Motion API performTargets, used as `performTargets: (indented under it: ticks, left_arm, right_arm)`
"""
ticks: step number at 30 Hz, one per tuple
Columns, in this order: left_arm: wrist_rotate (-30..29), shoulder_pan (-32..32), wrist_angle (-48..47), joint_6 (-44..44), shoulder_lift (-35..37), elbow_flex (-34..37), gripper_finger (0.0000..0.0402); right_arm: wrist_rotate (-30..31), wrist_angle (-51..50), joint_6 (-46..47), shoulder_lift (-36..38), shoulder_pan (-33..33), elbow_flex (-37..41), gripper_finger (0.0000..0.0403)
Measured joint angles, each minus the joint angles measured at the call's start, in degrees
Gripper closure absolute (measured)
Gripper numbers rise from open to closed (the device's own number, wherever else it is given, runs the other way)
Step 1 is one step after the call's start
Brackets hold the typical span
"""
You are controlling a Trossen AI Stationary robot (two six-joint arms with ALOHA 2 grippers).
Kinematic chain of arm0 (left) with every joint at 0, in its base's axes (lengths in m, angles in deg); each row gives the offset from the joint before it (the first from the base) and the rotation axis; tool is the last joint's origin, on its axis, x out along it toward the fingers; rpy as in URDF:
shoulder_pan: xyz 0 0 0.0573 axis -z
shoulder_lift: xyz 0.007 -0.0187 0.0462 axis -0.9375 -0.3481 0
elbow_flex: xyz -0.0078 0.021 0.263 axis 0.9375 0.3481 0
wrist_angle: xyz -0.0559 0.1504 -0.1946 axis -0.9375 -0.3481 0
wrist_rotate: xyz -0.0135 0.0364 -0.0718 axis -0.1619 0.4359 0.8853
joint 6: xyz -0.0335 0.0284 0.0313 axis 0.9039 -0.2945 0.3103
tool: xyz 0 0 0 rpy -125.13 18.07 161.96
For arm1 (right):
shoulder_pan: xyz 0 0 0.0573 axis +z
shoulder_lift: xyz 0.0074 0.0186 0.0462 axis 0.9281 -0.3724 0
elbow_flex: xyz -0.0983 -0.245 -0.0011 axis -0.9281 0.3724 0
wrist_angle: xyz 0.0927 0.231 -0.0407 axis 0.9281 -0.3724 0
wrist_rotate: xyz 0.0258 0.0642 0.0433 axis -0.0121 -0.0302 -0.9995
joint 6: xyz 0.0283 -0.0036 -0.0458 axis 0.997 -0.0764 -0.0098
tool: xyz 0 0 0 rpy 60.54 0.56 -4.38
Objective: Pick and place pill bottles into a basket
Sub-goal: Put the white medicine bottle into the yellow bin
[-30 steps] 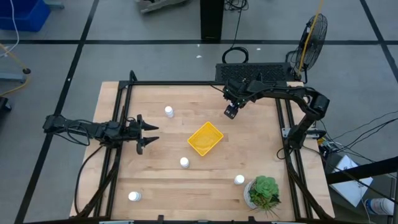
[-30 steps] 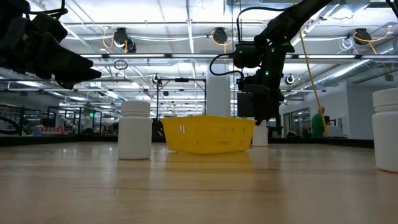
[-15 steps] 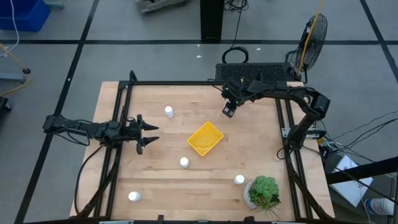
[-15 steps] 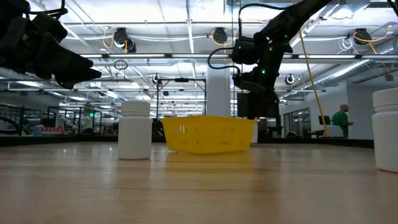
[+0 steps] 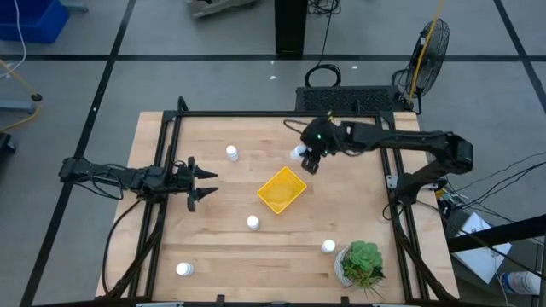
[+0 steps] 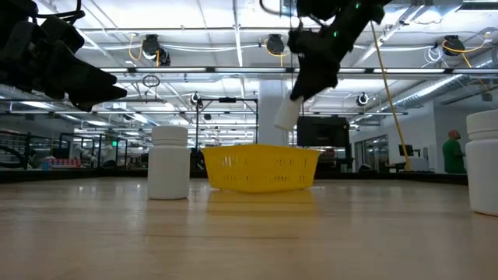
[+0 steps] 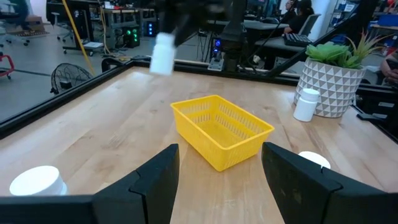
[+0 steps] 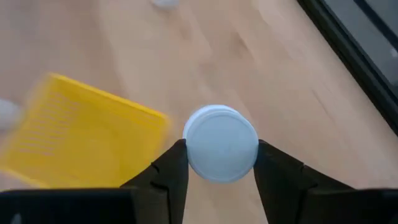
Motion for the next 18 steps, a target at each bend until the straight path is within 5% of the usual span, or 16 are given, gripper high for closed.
performTargets:
  ticks: [8,18]
  left_arm:
    - [0.0,0.0,0.0,0.0,0.0,0.0,0.0167]
    - [0.0,0.0,0.0,0.0,0.0,0.0,0.0167]
  right_arm:
    - [0.2,-2.1,1.7,-2.8,8.7,-6.9,0.0263]
    - [0.2,-11.5,1.2,-12.6,11.6,-15.5,0.0263]
